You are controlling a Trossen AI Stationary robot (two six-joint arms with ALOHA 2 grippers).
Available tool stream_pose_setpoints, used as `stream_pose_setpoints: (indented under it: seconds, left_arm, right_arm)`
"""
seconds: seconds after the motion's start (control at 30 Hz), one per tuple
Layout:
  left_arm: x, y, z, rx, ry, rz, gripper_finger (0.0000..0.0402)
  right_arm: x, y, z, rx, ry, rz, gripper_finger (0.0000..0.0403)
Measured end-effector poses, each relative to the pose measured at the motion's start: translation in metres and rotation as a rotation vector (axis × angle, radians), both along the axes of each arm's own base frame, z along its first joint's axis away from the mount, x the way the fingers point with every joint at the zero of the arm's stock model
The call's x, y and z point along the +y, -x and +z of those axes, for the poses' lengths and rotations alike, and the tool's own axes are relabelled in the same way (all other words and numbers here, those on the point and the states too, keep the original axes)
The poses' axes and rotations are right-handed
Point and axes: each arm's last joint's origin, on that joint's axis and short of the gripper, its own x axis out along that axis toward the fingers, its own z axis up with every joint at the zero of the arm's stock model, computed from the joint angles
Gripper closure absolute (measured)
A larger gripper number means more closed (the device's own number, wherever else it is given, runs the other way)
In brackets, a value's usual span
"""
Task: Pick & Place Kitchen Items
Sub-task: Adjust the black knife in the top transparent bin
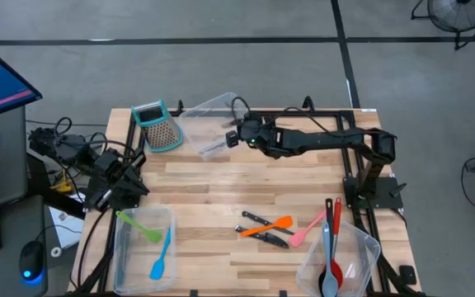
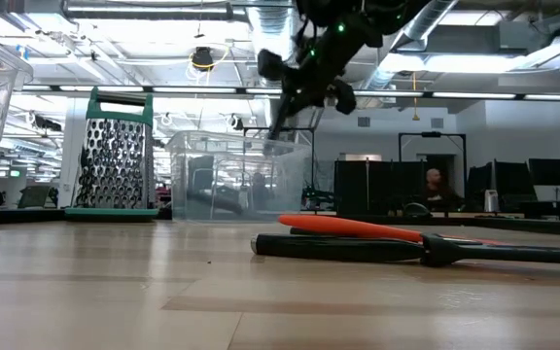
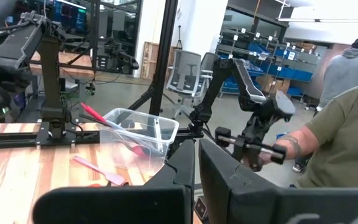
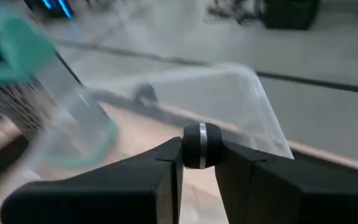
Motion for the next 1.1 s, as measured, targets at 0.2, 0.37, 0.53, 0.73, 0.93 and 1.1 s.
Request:
stream_pose_setpoints:
  seconds: [0.2,0.37,0.53,0.73,0.93,1.1]
  left_arm:
    - [0.0,0.0,0.0,0.0,0.0,0.0,0.0398]
    - [0.0,0.0,0.0,0.0,0.0,0.0,0.0398]
    - [0.0,0.0,0.0,0.0,0.001,0.0,0.0398]
    - [0.0,0.0,0.0,-0.001,0.001,0.0,0.0398]
    - [0.0,0.0,0.0,-0.001,0.001,0.0,0.0398]
    - [0.0,0.0,0.0,-0.001,0.001,0.0,0.0398]
  right_arm:
    - [-0.006,-0.008,0.014,-0.21,-0.034,0.076,0.0346]
    - [-0.012,-0.015,-0.004,-0.218,-0.087,0.056,0.0346]
    - [-0.015,-0.019,-0.009,-0.256,-0.129,0.101,0.0346]
    - [-0.021,-0.028,-0.026,-0.262,-0.18,0.149,0.0346]
    - [-0.027,-0.031,-0.041,-0.257,-0.245,0.187,0.0326]
    - [-0.031,-0.03,-0.041,-0.247,-0.256,0.231,0.0236]
